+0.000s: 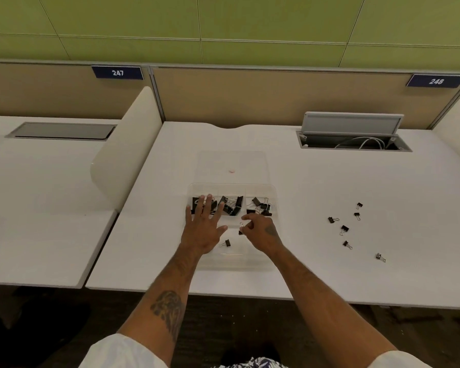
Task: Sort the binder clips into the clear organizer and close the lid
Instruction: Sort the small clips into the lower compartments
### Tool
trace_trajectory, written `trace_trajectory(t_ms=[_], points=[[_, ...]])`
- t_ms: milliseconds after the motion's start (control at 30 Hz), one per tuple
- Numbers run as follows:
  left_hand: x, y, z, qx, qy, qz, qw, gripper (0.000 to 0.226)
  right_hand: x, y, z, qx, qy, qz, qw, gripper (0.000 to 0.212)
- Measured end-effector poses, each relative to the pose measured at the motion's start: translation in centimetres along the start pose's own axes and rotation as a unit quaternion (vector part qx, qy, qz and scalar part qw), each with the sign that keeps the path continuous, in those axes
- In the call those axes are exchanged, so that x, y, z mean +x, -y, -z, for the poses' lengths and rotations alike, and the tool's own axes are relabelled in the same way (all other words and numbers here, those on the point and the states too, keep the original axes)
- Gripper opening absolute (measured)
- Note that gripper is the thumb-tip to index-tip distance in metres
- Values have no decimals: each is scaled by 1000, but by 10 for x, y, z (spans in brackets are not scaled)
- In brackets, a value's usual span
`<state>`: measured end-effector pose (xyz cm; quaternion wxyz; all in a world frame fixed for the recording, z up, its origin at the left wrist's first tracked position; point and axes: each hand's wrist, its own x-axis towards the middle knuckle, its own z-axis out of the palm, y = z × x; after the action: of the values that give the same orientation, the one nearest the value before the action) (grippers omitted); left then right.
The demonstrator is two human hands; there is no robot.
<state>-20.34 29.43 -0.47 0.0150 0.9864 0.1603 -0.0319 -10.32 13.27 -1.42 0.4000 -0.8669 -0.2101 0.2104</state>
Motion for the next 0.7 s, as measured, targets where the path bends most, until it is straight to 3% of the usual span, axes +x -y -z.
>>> trace_trajectory(t_ms=[133, 233, 400, 700], points=[[-2, 4, -5, 18, -16, 3, 1000, 75, -1, 3, -3, -68, 20, 35, 997, 43], [-3, 5, -6, 9, -18, 6, 1000, 78, -4, 2, -2, -219, 7, 77, 973, 57], [1, 3, -6, -9, -23, 1, 1000, 79, -11, -3, 5, -344, -7, 73, 936, 66], [24, -34, -2, -35, -20, -55, 998, 79, -26, -47, 38, -377, -71, 24, 923, 72]])
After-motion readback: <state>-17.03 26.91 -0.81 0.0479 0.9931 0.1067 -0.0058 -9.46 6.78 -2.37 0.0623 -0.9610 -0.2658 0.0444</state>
